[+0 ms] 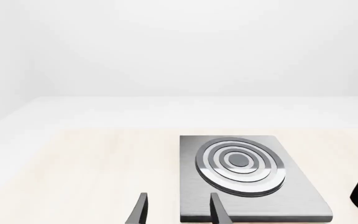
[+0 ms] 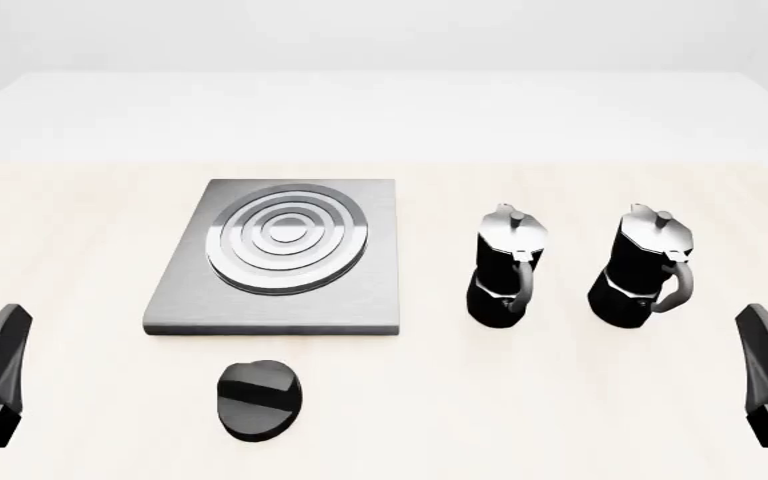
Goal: Turn off the stove.
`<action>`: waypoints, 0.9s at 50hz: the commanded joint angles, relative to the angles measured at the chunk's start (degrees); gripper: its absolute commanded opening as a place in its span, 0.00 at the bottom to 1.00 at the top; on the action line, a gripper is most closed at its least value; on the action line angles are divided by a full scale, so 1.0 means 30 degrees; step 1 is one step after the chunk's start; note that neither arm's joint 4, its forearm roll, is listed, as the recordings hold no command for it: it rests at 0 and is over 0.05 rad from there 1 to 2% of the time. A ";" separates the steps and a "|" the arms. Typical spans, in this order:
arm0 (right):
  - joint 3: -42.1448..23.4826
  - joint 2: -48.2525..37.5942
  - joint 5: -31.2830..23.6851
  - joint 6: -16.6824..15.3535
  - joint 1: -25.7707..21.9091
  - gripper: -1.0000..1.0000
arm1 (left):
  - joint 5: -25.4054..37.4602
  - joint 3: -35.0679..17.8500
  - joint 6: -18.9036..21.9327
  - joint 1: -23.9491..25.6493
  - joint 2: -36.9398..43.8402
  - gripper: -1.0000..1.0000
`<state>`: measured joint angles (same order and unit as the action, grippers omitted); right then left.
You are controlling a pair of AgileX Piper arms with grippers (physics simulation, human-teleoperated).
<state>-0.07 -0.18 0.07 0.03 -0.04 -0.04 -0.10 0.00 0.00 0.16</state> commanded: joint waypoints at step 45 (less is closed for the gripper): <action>-0.4551 -0.0493 -0.3869 -0.2252 -0.4584 1.00 | -0.0020 -0.0050 0.0000 0.0000 0.0085 1.00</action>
<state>-9.68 -0.47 -7.52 -2.68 -6.91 -0.10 -0.24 0.00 0.00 0.42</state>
